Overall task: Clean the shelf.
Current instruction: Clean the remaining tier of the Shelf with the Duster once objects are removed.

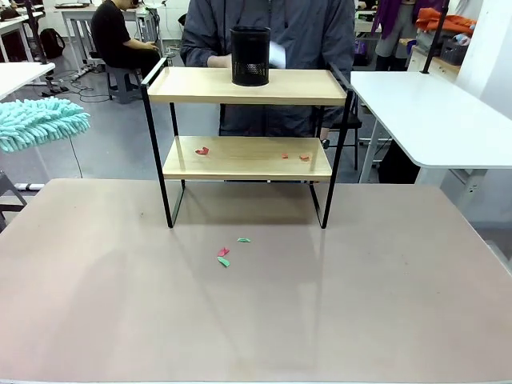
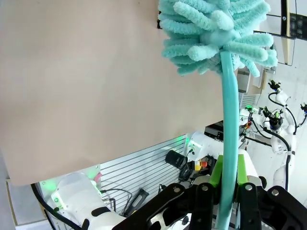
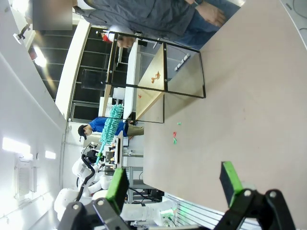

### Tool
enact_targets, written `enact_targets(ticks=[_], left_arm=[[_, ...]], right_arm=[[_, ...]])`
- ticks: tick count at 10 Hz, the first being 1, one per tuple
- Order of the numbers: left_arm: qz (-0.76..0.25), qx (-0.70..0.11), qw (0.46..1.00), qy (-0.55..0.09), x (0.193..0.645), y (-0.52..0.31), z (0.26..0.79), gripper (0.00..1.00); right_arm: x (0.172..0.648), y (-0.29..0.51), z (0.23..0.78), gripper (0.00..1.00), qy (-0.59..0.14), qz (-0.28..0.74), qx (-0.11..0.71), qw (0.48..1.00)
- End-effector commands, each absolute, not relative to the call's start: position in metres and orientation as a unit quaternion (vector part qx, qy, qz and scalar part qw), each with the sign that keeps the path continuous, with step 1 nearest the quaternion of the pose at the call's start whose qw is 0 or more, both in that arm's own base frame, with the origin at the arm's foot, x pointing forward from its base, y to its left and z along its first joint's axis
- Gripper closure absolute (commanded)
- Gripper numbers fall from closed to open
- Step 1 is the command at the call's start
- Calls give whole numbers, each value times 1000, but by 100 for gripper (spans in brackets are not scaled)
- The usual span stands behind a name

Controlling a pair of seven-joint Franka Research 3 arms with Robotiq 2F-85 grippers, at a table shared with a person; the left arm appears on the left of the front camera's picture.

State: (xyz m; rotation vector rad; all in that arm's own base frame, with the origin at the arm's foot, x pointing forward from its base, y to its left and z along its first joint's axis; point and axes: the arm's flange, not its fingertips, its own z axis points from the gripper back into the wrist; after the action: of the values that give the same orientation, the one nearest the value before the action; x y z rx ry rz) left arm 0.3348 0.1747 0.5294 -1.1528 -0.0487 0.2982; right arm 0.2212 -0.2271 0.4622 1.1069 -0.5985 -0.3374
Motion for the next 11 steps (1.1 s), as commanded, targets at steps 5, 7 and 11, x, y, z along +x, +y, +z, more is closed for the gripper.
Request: enact_targets(ticks=[5,7,11], left_arm=[[-22,-608,791,-59,230,123,607,89],[-100,-599,789,-90,164,104,624,89],[-200,-555,806,34,122,38,590,89]], right_arm=[[223,-228,464,0,-291,-146,518,791],[223,-228,464,0,-291,-146,518,791],[223,-228,464,0,-291,-146,518,791]])
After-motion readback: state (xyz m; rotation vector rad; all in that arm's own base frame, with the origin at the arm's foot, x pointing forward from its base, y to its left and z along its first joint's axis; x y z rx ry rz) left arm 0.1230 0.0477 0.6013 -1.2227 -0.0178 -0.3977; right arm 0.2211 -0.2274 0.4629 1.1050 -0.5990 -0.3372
